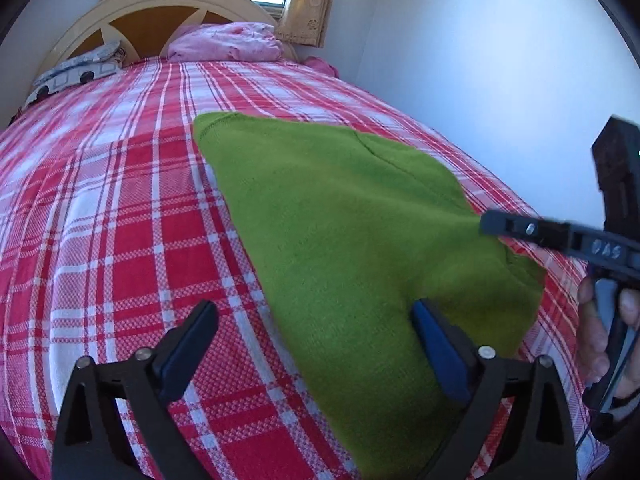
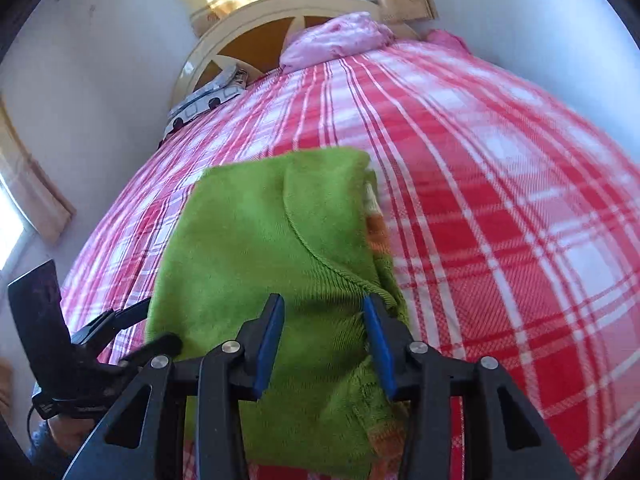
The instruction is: Fold small clothes
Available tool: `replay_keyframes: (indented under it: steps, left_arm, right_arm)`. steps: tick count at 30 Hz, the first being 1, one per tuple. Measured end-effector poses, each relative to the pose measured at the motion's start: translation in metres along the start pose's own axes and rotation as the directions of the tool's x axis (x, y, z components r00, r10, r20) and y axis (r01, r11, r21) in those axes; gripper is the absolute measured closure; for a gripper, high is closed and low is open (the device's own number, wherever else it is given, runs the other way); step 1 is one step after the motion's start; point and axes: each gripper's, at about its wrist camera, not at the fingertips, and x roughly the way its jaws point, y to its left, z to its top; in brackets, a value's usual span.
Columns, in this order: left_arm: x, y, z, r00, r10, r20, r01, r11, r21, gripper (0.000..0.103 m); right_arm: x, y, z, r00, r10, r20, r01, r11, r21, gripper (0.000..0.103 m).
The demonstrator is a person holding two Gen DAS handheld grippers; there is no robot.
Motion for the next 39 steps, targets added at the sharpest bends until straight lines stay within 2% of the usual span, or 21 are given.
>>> replay_keyframes:
  steps: [2,5,7,10,13,16,19,22,25,27,28,29,32,36,39]
  left_arm:
    - [0.002,0.004,0.000,1.000,-0.008,-0.009,0.007,1.000,-0.020,0.001]
    - [0.000,0.003,-0.001,1.000,-0.003,-0.009,0.003,1.000,-0.021,0.000]
    - [-0.001,0.003,-0.002,1.000,-0.001,-0.006,0.000,1.000,-0.020,0.000]
    - [-0.001,0.002,-0.003,1.000,-0.004,-0.010,0.003,1.000,-0.020,0.000]
    - [0.001,0.003,-0.002,1.000,-0.005,-0.015,0.005,1.000,-0.018,0.000]
    - [0.002,0.003,-0.002,1.000,-0.010,-0.019,0.009,1.000,-0.022,0.000]
    - [0.001,0.005,-0.002,1.000,-0.011,-0.016,0.010,0.999,-0.032,0.000]
    - [0.002,0.006,-0.002,1.000,-0.014,-0.017,0.013,0.999,-0.036,0.000]
    - [0.002,0.007,-0.001,1.000,-0.015,-0.019,0.015,0.999,-0.039,0.000]
    - [0.004,0.006,-0.002,1.000,-0.011,-0.025,0.010,0.999,-0.039,0.000]
    - [0.004,0.006,-0.002,1.000,-0.004,-0.029,0.003,0.999,-0.037,0.000]
    - [0.004,0.006,-0.002,1.000,-0.004,-0.028,0.003,0.999,-0.035,0.000]
    - [0.005,0.005,-0.002,0.999,-0.011,-0.032,0.010,0.999,-0.034,0.000]
    - [0.005,0.006,-0.001,0.999,-0.016,-0.033,0.014,0.999,-0.036,0.000]
    - [0.001,0.007,-0.002,0.999,-0.026,-0.018,0.025,0.999,-0.046,0.000]
  right_arm:
    - [-0.003,0.012,0.008,1.000,0.003,0.023,-0.002,0.999,-0.038,0.058]
    - [0.010,0.027,0.019,1.000,0.027,-0.007,-0.028,0.997,-0.068,0.057]
    - [0.030,0.032,0.021,0.998,-0.031,-0.057,0.025,0.994,-0.107,0.057]
    - [0.053,0.022,0.015,0.991,-0.047,-0.123,0.035,0.995,-0.098,0.056]
    - [0.050,0.019,0.006,0.995,-0.044,-0.086,0.033,0.990,-0.136,0.056]
    - [0.050,0.031,0.003,0.991,-0.099,-0.087,0.075,0.968,-0.240,0.056]
    - [0.046,0.043,0.016,0.985,-0.149,-0.090,0.121,0.957,-0.264,0.057]
    - [0.033,0.064,0.029,0.997,-0.077,-0.031,0.065,0.955,-0.290,0.057]
    - [0.048,0.085,0.025,0.993,-0.045,-0.105,0.007,0.941,-0.338,0.055]
    - [0.070,0.091,0.012,0.979,-0.111,-0.169,0.038,0.922,-0.385,0.055]
    - [0.076,0.090,0.009,0.977,-0.127,-0.169,0.053,0.921,-0.387,0.053]
    - [0.076,0.085,0.009,0.981,-0.122,-0.153,0.059,0.930,-0.362,0.047]
    - [0.081,0.061,0.020,0.982,-0.073,-0.176,0.029,0.970,-0.243,0.042]
    - [0.080,0.064,0.021,0.978,-0.080,-0.193,0.025,0.962,-0.273,0.042]
    - [0.063,0.059,0.023,0.989,-0.038,-0.141,-0.002,0.962,-0.274,0.042]
